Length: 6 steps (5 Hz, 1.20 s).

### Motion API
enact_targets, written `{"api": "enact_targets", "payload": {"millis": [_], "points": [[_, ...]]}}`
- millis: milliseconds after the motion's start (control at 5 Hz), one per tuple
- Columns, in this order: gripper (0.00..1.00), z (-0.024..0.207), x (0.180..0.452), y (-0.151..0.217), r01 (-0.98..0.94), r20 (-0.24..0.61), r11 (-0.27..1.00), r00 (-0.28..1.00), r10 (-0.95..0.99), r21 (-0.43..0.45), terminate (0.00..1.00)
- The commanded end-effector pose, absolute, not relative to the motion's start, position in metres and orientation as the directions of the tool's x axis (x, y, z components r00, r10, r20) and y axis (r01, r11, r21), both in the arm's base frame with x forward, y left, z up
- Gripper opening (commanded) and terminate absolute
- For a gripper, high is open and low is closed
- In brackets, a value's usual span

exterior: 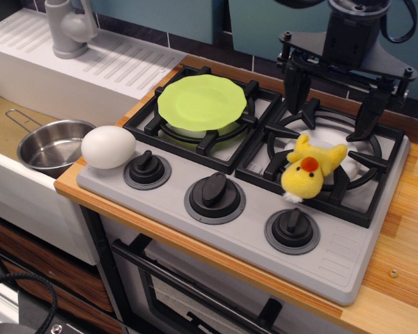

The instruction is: Put stuffedduck on plate and egg in pot or pan in sink

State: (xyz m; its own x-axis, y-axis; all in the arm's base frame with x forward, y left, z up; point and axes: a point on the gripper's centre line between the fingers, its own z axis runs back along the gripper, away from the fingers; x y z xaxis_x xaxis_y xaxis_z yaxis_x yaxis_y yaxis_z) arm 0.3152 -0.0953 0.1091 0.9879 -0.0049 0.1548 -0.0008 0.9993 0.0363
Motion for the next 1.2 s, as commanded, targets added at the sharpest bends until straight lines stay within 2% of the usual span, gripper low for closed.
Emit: {"api": "enact_targets", "payload": {"millis": [0, 400, 1000], "points": [[1.00, 0.109, 0.315, -0.095, -0.001, 0.155, 0.999, 0.988, -0.005, 0.036, 0.00], [1.00, 0.091, 0.322, -0.092, 0.027, 0.198, 0.999, 0.980, -0.032, 0.028, 0.00], [1.00, 0.072, 0.323, -0.085, 0.034, 0.220, 0.999, 0.975, -0.038, 0.023, 0.00]]}}
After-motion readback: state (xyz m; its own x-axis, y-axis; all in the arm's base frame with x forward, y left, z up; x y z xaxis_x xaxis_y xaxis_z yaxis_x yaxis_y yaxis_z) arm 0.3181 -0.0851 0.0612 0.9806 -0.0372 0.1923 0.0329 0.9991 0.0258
